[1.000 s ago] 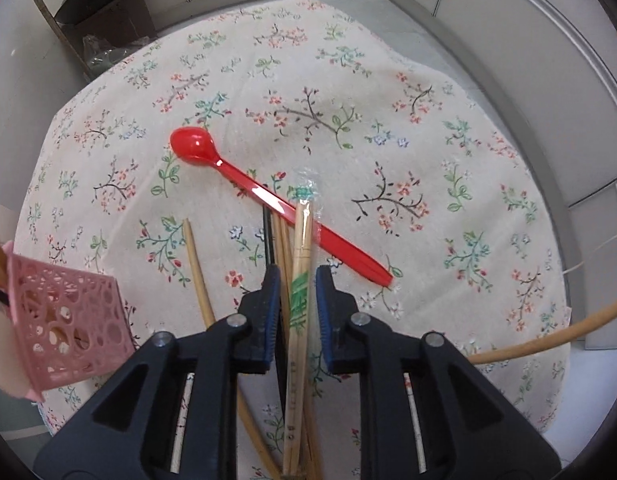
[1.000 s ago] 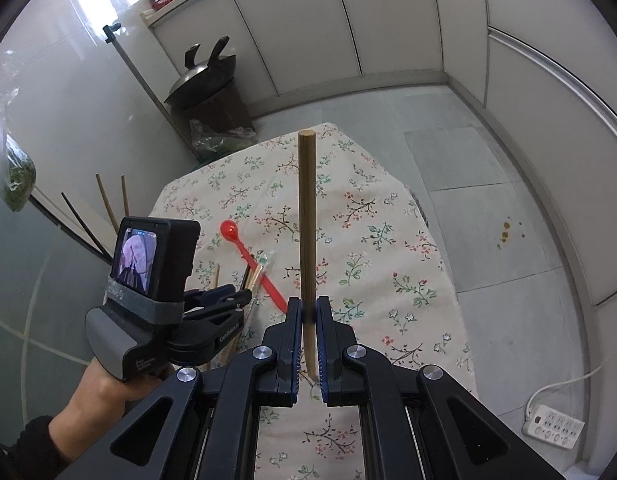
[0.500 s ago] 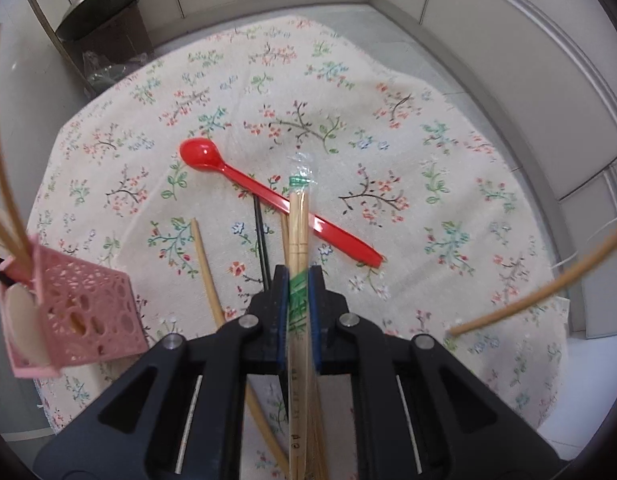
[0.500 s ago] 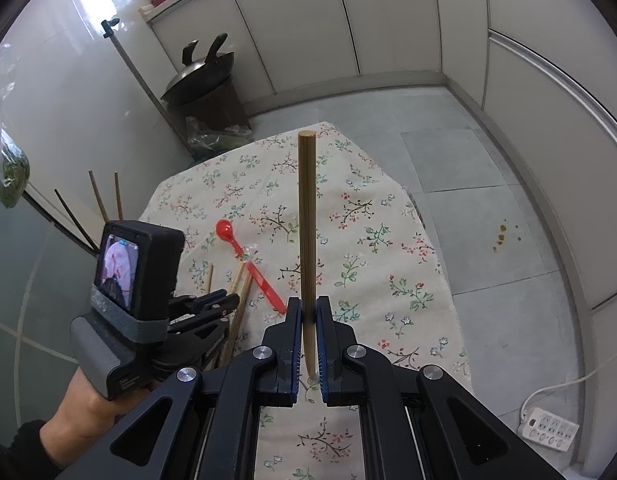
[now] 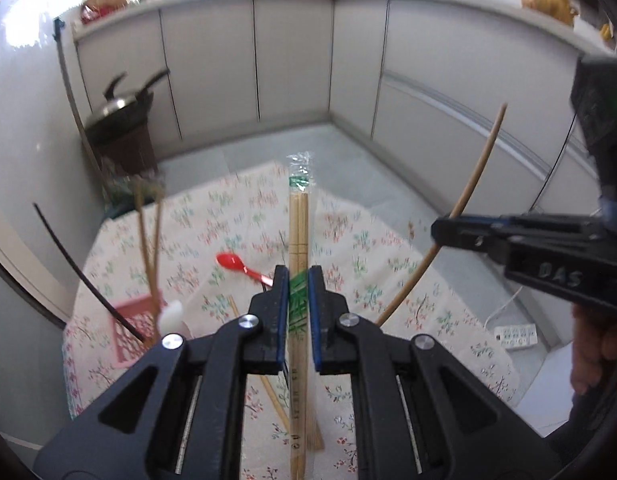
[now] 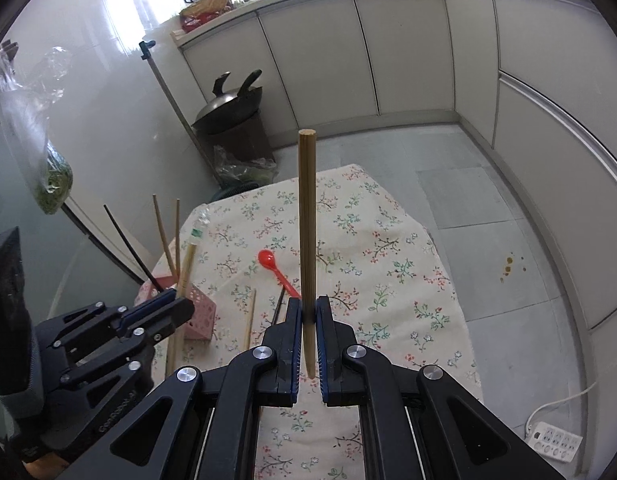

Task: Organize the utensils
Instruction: 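Lift the wrapped bundle with the left tool and carry it over the basket, then lower the wrapped bundle into the pink basket and open the left tool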

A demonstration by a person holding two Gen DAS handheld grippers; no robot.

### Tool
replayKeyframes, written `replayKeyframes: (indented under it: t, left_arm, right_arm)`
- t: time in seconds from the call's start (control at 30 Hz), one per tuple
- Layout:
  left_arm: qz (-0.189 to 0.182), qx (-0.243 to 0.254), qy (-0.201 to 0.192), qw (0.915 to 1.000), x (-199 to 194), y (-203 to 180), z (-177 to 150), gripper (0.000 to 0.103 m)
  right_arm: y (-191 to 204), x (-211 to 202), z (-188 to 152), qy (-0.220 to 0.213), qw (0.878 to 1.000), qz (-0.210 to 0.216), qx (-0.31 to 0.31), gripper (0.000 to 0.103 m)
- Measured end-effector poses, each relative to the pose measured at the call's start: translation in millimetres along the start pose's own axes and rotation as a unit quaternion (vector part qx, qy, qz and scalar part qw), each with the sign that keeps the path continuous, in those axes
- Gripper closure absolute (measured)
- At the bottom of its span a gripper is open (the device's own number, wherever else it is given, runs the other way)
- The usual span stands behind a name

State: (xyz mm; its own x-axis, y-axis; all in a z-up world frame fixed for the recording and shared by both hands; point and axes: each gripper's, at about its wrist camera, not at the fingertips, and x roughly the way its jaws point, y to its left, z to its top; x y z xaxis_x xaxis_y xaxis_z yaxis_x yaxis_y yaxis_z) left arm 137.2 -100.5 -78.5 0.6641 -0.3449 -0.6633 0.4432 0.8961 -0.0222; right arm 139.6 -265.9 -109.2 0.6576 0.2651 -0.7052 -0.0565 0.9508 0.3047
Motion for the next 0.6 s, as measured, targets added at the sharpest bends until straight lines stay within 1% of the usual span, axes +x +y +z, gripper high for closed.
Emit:
replayKeyframes:
  t: [0.07,0.13,0.2,0.3,0.4,0.5,0.53,0.6]
  left_arm:
    - [-0.001,-0.016,-0.037,0.9992,-14,14,4,0.092]
    - [0.011,-0.033,-0.071,0.9969,-24,29,6,0.092]
    - [0.026,-0.053,-0.102,0.9930,-30,47,7,0.092]
    - [0.048,-0.088,-0.143,0.9846,-30,80,6,0.092]
    - [0.074,-0.110,-0.172,0.9761,-23,103,5,0.092]
    - [0.103,-0.121,-0.202,0.9666,-17,121,2,0.092]
    - [0.115,-0.125,-0.205,0.9639,-12,125,2,0.092]
    - [0.128,-0.136,-0.211,0.9596,-3,130,-2,0.092]
  right_arm:
    - [7,-4,2,-0.007,1.000,0.008,-0.002,0.096]
    - [16,-8,4,-0.013,1.000,0.016,-0.006,0.096]
    - [25,-10,6,-0.019,0.999,0.024,-0.011,0.096]
    - [41,-13,7,-0.024,0.999,0.037,-0.022,0.096]
    - [57,-13,8,-0.026,0.998,0.046,-0.036,0.096]
    - [69,-10,8,-0.025,0.997,0.055,-0.043,0.096]
    - [72,-9,8,-0.024,0.997,0.058,-0.045,0.096]
    - [78,-5,7,-0.021,0.997,0.063,-0.048,0.096]
